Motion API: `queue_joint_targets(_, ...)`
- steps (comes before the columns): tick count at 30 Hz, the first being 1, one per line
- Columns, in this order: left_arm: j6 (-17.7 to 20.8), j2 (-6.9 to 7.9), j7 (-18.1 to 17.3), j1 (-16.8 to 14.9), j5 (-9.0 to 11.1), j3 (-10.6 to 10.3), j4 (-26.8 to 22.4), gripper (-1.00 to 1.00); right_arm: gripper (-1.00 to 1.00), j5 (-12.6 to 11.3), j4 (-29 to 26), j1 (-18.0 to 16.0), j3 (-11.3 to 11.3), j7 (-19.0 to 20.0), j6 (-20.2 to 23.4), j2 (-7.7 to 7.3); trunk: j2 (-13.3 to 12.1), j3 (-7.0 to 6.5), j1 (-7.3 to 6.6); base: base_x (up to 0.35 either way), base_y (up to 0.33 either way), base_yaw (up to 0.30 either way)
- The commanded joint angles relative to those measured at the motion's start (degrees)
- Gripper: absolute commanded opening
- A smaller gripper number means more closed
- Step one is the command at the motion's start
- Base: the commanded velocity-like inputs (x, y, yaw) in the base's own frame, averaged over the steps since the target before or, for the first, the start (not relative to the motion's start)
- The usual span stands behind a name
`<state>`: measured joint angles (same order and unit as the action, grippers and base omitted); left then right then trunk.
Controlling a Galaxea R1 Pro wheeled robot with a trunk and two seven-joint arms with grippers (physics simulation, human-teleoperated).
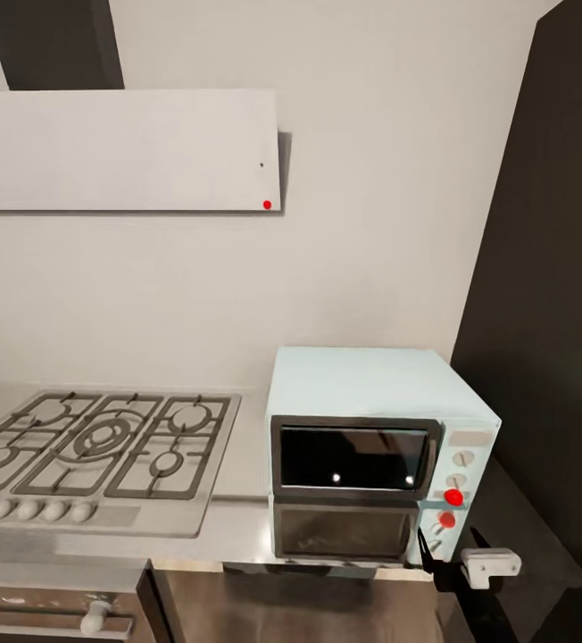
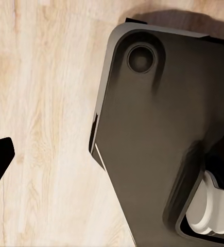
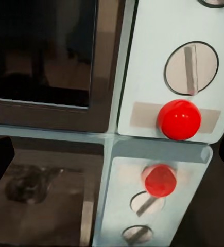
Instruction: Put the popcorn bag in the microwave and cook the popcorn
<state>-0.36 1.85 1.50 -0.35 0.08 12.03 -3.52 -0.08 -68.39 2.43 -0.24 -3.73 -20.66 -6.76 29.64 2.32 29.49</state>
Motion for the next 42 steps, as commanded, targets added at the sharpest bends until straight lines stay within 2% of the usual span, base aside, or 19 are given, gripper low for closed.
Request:
queue_joint_targets(1,-0.1,-0.01,0.1,-0.1,0.0,0.2,0.0,1.0,1.0,0.0,-0.1,0.0,0.1,-0.2,-0.1,-0.04,0.1,0.1,0.03,0.026,0.0,0.0)
queue_joint_targets(28,-0.1,-0.01,0.1,-0.1,0.0,0.2,0.0,1.0,1.0,-0.2,-0.1,0.0,0.1,-0.1,-0.2,-0.45,0.1,0.1,0.03,0.1,0.0,0.0)
queue_joint_targets(38,-0.1,-0.01,0.1,-0.1,0.0,0.2,0.0,1.0,1.0,0.0,-0.1,0.0,0.1,-0.4,-4.8,-0.45,0.1,0.1,0.03,0.005,0.0,0.0)
queue_joint_targets(42,-0.1,-0.08,0.1,-0.1,0.0,0.2,0.0,1.0,1.0,-0.1,0.4,0.0,0.1,-0.6,-5.2,-1.27,0.1,0.1,0.03,0.0,0.0,0.0)
